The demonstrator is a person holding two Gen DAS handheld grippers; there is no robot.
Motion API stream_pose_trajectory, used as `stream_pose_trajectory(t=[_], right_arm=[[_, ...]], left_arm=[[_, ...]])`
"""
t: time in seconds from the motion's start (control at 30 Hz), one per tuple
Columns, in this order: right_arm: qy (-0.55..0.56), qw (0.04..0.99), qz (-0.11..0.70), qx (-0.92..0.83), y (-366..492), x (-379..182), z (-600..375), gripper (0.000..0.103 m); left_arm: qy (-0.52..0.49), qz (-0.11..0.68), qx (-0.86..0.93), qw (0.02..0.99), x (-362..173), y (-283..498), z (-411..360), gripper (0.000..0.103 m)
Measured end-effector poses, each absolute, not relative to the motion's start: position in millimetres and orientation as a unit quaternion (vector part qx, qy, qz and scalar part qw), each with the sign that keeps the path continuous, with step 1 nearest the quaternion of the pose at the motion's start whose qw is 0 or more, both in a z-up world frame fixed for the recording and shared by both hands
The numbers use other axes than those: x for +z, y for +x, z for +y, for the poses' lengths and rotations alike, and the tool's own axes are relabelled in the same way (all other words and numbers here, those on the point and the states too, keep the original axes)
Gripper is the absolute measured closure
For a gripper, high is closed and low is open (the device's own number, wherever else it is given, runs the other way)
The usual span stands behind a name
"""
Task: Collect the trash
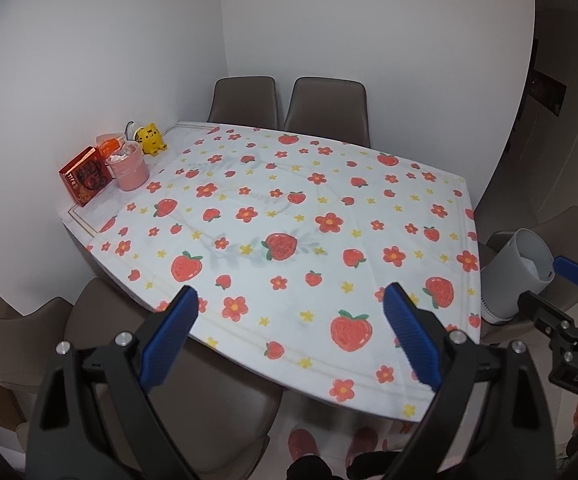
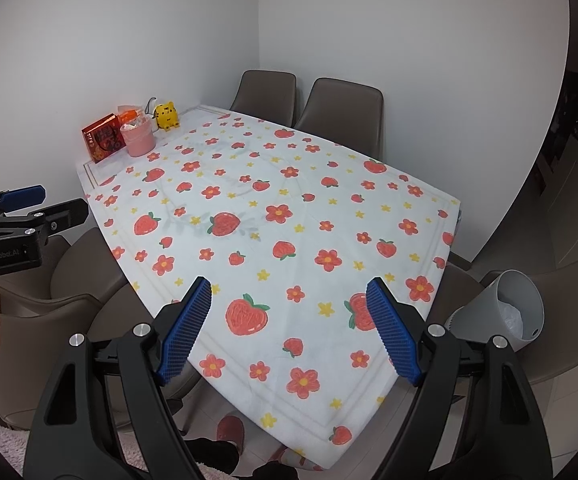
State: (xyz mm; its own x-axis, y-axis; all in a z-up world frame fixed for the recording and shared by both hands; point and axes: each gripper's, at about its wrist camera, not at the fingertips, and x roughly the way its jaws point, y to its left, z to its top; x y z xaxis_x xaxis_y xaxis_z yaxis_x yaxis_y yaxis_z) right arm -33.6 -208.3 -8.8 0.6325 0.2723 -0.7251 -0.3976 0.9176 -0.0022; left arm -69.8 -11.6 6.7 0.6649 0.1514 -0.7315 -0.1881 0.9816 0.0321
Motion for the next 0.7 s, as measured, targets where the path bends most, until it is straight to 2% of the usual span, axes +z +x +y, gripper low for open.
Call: stream_pose_trajectory(t=[0.7], right_arm=[[-0.081, 0.901, 0.384, 0.186, -35, -9, -209, 0.026]], left_arm=[[0.006, 0.395, 0.103, 0.913, 8, -82, -24, 0.01]])
